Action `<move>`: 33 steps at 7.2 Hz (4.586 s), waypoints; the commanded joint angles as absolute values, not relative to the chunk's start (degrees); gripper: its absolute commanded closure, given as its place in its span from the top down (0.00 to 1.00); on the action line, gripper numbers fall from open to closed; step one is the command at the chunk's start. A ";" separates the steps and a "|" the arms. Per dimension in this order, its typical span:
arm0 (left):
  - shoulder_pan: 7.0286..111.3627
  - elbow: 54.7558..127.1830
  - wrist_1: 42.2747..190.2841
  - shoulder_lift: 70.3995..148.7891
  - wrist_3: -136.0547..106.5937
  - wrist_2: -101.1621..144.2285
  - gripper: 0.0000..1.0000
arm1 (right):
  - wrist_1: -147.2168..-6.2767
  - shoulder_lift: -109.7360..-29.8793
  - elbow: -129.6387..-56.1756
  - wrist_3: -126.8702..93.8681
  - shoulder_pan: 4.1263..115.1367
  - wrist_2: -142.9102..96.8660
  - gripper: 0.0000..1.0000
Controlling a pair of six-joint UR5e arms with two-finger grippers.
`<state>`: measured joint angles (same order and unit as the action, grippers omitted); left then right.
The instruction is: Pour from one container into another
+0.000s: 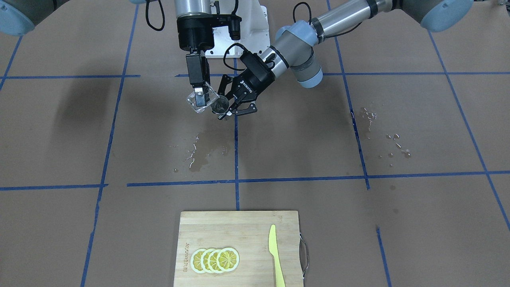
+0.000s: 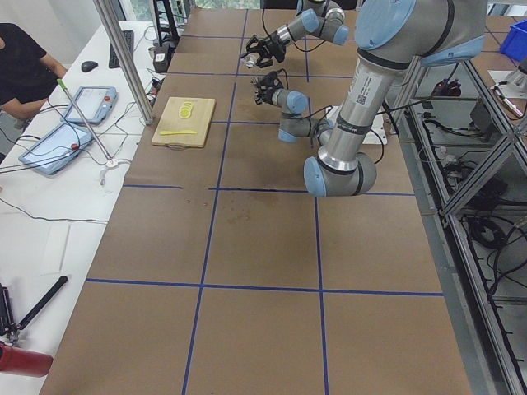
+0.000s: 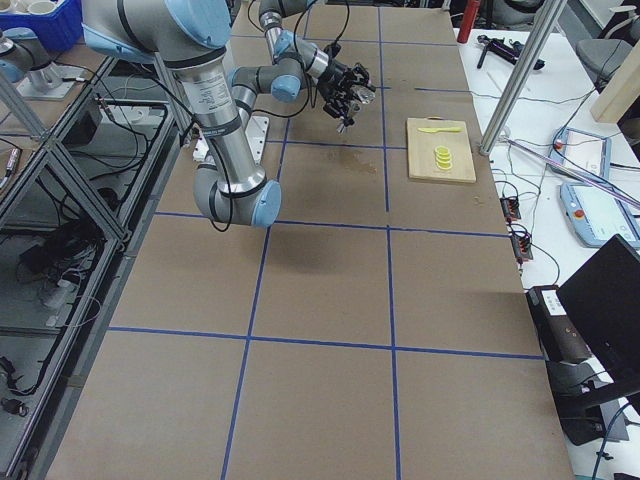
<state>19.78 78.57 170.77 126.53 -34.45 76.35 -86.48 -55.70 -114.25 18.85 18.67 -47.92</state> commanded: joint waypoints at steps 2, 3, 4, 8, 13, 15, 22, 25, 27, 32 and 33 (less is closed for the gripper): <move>19.78 78.57 170.77 126.56 -34.45 76.29 0.00 | -86.31 -55.55 -114.52 18.55 18.37 -48.08 0.00; 19.78 78.57 170.77 126.56 -34.45 76.38 0.00 | -85.96 -55.72 -115.83 17.41 17.85 -48.16 0.00; 19.78 78.57 170.77 126.56 -34.45 76.29 0.00 | -85.70 -55.81 -116.10 13.66 17.58 -48.25 0.00; 19.78 78.84 170.86 126.48 -34.45 76.29 0.00 | -84.99 -58.96 -119.95 1.00 17.40 -49.04 0.00; 20.13 79.10 173.84 125.86 -34.98 74.89 0.00 | -82.20 -64.14 -124.71 -31.84 19.07 -50.19 0.00; 19.87 82.85 174.81 122.29 -35.42 72.08 0.00 | -80.51 -67.75 -125.33 -44.78 20.82 -49.48 0.00; 24.95 84.29 168.25 110.67 -37.00 47.12 0.00 | -80.77 -75.92 -123.92 -65.90 21.62 -52.64 0.00; 26.63 84.29 168.22 101.02 -40.16 46.23 0.00 | -80.59 -80.23 -124.10 -73.56 23.02 -54.67 0.00; 26.89 87.95 168.22 93.20 -41.73 45.88 0.00 | -80.33 -84.61 -124.10 -72.17 23.38 -55.28 0.00; 26.11 89.12 162.89 88.42 -61.74 36.68 0.00 | -58.31 -94.92 -119.37 -66.01 23.47 -55.28 0.00; 25.49 88.77 159.29 88.42 -65.88 34.56 0.00 | -54.44 -96.23 -117.96 -65.05 23.47 -55.28 0.00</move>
